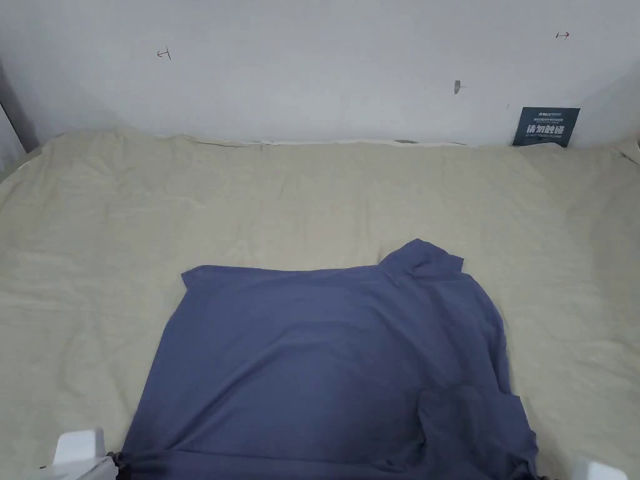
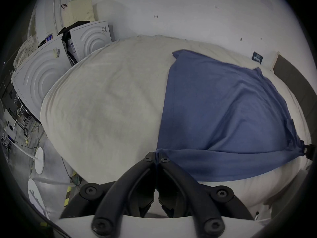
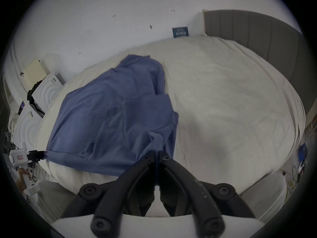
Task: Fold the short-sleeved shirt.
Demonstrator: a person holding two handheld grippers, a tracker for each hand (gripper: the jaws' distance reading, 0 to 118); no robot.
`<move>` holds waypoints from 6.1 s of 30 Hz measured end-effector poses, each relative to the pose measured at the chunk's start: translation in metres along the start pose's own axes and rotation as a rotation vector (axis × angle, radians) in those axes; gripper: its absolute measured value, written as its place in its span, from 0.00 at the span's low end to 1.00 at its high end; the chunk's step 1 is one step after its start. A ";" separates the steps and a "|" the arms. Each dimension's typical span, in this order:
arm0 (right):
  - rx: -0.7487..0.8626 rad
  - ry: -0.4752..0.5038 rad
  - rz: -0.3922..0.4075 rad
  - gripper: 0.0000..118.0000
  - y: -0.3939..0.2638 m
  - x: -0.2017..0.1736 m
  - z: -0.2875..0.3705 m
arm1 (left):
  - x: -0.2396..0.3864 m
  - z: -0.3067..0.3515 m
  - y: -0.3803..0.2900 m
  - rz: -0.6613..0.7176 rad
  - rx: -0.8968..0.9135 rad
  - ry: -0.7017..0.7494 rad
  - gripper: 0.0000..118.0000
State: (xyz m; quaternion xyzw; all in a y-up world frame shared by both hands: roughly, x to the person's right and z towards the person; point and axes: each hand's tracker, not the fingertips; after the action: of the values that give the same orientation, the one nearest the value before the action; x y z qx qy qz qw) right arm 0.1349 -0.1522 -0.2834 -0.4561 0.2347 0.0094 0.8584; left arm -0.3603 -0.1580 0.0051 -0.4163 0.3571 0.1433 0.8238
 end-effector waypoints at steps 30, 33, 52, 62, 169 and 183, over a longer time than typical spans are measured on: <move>0.716 -0.085 0.224 0.79 0.106 -0.116 0.135 | 0.087 0.164 0.112 -0.032 0.744 -0.046 0.79; 0.748 -0.099 0.232 0.37 0.104 -0.125 0.142 | 0.095 0.169 0.109 -0.046 0.791 -0.048 0.27; 0.715 -0.099 0.213 0.01 0.097 -0.123 0.141 | 0.039 0.114 0.074 -0.004 0.415 -0.125 0.01; 0.645 -0.095 0.228 0.01 0.088 -0.113 0.115 | 0.013 0.052 0.020 0.002 0.054 -0.063 0.97; 0.730 -0.123 0.248 0.01 0.097 -0.112 0.125 | 0.104 0.142 0.110 -0.112 0.690 -0.162 0.00; 0.682 -0.126 0.254 0.01 0.110 -0.127 0.108 | 0.058 0.052 0.146 -0.110 0.318 -0.146 0.53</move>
State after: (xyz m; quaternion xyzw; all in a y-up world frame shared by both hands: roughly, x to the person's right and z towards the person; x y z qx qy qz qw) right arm 0.0395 0.0222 -0.2654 -0.1094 0.2259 0.0650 0.9658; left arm -0.3729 -0.0311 -0.0998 -0.2883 0.2913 0.0699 0.9095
